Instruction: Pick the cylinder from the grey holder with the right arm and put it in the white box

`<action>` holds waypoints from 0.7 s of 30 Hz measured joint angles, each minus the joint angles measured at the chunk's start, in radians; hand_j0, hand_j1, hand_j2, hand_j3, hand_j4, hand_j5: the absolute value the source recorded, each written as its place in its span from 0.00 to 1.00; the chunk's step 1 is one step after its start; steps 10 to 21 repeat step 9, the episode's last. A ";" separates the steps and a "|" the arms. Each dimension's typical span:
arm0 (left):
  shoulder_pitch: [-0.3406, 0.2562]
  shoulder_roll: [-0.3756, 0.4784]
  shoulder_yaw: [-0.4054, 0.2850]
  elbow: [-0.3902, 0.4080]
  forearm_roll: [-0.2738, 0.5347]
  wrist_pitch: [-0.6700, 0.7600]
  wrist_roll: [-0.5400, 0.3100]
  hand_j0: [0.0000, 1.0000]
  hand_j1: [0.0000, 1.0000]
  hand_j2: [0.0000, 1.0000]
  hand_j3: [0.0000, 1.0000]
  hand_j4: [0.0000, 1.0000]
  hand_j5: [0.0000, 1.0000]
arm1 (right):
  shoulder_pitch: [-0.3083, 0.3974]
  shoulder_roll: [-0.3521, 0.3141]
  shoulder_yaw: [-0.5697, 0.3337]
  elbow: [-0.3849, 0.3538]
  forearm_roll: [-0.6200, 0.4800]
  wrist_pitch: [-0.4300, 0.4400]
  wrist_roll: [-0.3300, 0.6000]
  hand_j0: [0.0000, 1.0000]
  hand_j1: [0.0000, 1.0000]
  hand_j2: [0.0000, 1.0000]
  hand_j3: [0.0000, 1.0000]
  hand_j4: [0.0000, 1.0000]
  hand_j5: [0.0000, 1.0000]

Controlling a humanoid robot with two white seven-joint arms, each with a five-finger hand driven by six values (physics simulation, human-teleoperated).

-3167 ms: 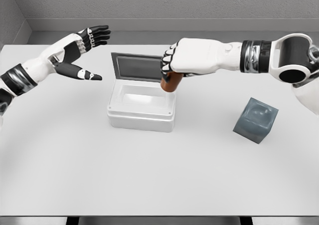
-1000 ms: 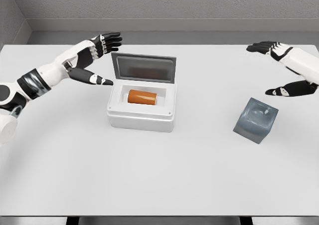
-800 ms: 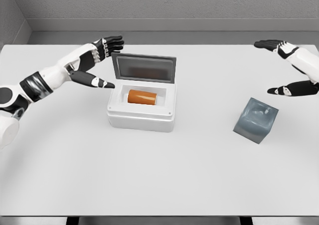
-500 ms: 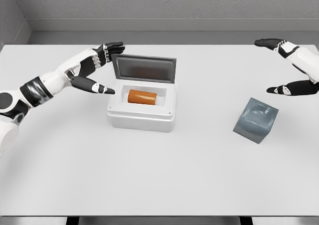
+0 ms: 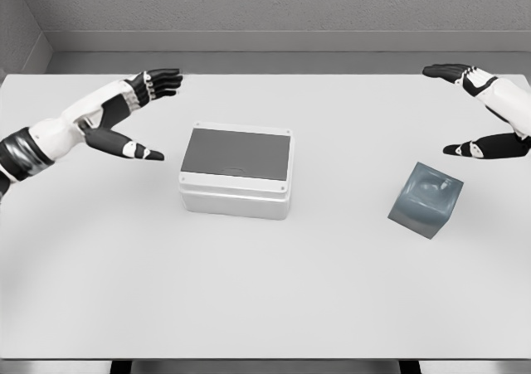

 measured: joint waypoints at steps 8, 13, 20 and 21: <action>0.068 0.068 0.079 0.004 0.002 -0.093 0.000 1.00 1.00 1.00 1.00 1.00 1.00 | 0.000 0.004 0.000 -0.001 0.000 0.000 0.000 1.00 1.00 1.00 1.00 1.00 1.00; 0.069 0.070 0.085 0.005 0.002 -0.097 0.000 1.00 1.00 1.00 1.00 1.00 1.00 | 0.000 0.005 0.000 -0.001 0.000 0.000 0.000 1.00 1.00 1.00 1.00 1.00 1.00; 0.069 0.070 0.085 0.005 0.002 -0.097 0.000 1.00 1.00 1.00 1.00 1.00 1.00 | 0.000 0.005 0.000 -0.001 0.000 0.000 0.000 1.00 1.00 1.00 1.00 1.00 1.00; 0.069 0.070 0.085 0.005 0.002 -0.097 0.000 1.00 1.00 1.00 1.00 1.00 1.00 | 0.000 0.005 0.000 -0.001 0.000 0.000 0.000 1.00 1.00 1.00 1.00 1.00 1.00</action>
